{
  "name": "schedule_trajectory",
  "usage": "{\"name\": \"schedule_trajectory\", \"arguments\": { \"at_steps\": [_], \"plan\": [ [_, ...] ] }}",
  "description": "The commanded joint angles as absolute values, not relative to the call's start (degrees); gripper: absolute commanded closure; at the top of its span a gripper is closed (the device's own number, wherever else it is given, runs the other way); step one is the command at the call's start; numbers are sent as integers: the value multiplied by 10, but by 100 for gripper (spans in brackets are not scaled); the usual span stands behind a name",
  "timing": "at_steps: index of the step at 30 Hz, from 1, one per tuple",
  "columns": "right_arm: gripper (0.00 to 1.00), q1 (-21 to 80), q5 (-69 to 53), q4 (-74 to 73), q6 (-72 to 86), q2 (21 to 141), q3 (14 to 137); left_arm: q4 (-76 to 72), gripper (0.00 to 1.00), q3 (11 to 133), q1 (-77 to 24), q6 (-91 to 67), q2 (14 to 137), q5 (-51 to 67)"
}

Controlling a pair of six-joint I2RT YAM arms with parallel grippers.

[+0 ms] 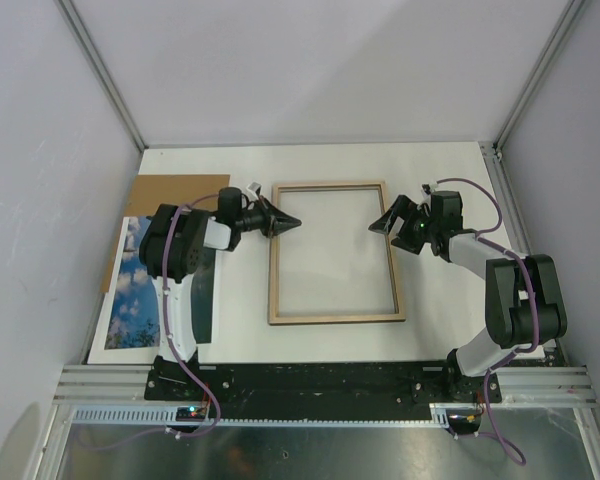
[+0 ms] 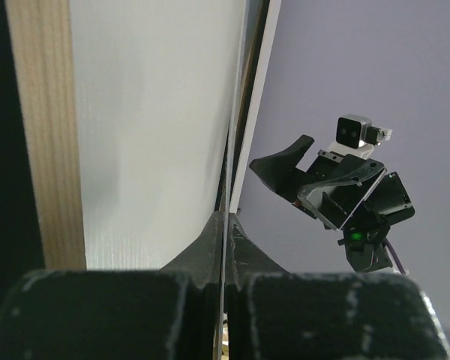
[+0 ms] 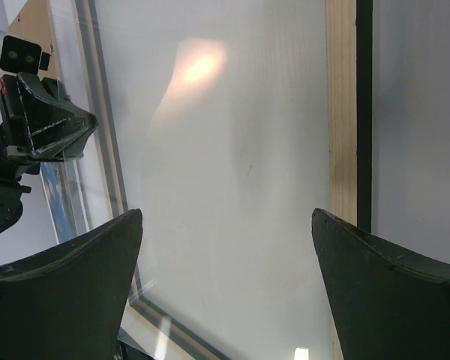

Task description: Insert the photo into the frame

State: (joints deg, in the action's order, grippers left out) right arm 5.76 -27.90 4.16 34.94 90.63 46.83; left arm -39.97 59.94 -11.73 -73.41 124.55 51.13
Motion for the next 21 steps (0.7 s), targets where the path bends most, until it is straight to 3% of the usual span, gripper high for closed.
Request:
{"name": "schedule_trajectory", "arguments": {
  "at_steps": [1,11,21],
  "plan": [
    [1,56,-280,52,346,894,467,-364,100,627,-124,-694,1242,516],
    [1,54,-274,49,344,885,467,-256,100,670,-129,-618,1235,503],
    [1,51,-265,43,339,875,468,-246,100,686,-130,-598,1231,504]
  ]
}}
